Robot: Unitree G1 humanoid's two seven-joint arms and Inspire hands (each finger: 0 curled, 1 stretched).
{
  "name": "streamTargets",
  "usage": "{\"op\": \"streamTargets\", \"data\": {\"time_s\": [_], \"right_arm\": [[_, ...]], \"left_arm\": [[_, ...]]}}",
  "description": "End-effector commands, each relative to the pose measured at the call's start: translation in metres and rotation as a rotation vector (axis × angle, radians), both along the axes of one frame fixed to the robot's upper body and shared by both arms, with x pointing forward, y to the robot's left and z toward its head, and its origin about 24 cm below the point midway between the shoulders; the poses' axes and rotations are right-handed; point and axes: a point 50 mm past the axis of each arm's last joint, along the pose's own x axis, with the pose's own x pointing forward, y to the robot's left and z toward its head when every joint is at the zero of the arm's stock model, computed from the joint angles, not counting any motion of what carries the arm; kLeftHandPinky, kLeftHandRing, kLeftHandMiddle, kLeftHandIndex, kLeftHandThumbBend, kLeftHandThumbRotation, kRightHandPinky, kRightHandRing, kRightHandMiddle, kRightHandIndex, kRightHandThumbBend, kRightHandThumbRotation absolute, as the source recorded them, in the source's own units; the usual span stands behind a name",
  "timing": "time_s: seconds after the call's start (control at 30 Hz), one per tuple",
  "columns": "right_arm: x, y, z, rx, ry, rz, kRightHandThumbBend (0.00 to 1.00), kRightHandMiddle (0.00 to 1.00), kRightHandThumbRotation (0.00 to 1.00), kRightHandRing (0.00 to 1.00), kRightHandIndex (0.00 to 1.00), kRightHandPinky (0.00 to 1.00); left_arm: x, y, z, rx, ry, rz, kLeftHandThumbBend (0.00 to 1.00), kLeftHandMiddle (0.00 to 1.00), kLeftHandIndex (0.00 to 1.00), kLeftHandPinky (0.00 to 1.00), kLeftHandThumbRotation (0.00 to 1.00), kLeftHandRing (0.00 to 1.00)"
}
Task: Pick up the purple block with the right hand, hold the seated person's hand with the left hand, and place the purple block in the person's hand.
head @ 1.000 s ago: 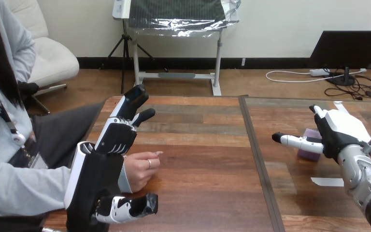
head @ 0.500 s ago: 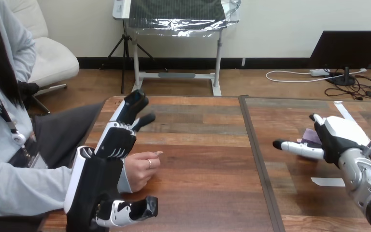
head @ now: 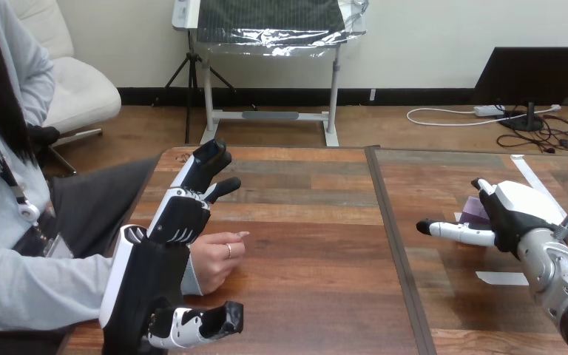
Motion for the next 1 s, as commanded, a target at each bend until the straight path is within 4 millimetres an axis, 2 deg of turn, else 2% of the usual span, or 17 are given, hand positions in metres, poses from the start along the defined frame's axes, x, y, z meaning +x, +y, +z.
{"op": "streamTargets", "data": {"time_s": [0.0,0.43,0.53,0.73,0.97], "right_arm": [[0.020,0.006,0.027,-0.008,-0.073,0.030,1.00,1.00,0.88,1.00,1.00,1.00],[0.018,0.011,0.022,-0.026,-0.028,0.082,1.00,1.00,0.91,1.00,1.00,0.99],[0.017,0.012,0.020,-0.036,-0.030,0.092,0.99,0.99,0.91,0.99,0.98,0.95],[0.016,0.014,0.018,-0.018,-0.042,0.088,0.99,0.95,0.86,0.94,0.93,0.89],[0.015,0.015,0.017,0.019,-0.073,0.079,0.96,0.88,0.77,0.87,0.87,0.81]], "left_arm": [[0.006,-0.002,0.015,-0.015,-0.089,0.006,1.00,0.95,0.92,0.84,0.66,0.93],[0.006,-0.004,0.014,-0.030,-0.082,-0.002,1.00,0.95,0.92,0.86,0.66,0.94],[0.005,-0.004,0.015,-0.025,-0.083,-0.001,1.00,0.95,0.92,0.86,0.67,0.94],[0.005,-0.005,0.015,-0.025,-0.085,0.000,1.00,0.95,0.93,0.85,0.68,0.94],[0.005,-0.006,0.015,-0.041,-0.075,-0.005,1.00,0.95,0.93,0.86,0.67,0.95]]}}
